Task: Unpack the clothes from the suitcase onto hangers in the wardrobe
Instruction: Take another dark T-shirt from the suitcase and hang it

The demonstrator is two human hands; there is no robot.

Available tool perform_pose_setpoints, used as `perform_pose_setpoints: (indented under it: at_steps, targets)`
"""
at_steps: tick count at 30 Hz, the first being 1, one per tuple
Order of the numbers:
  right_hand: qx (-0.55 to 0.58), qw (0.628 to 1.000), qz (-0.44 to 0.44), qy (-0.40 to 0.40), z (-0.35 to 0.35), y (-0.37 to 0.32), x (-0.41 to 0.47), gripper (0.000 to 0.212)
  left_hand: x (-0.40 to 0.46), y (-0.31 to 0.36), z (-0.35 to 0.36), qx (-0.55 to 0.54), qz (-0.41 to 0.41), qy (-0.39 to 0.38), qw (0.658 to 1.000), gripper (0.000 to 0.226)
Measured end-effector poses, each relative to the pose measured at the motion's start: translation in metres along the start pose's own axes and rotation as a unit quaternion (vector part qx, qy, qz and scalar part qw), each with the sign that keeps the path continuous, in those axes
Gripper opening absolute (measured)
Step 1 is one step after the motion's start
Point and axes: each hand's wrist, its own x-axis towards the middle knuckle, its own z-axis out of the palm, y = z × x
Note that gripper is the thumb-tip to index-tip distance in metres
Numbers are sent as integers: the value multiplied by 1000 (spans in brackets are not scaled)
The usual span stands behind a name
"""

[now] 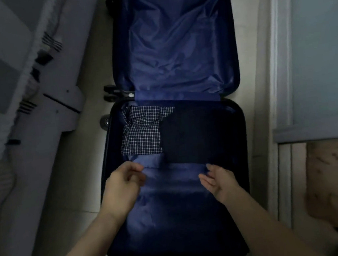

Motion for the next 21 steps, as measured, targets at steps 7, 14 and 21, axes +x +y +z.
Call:
perform_pose_setpoints:
  at_steps: [7,14,21]
  targets:
    - [269,963,4,-9,6,-14,70,46,24,-44,23,3,-22,-11,1000,32]
    - [82,988,-96,94,4,-23,51,30,11,-21,24,-6,-17,-22,1000,35]
    - [-10,961,-277,10,-8,-52,-103,8,-54,56,12,-51,5,-32,998,31]
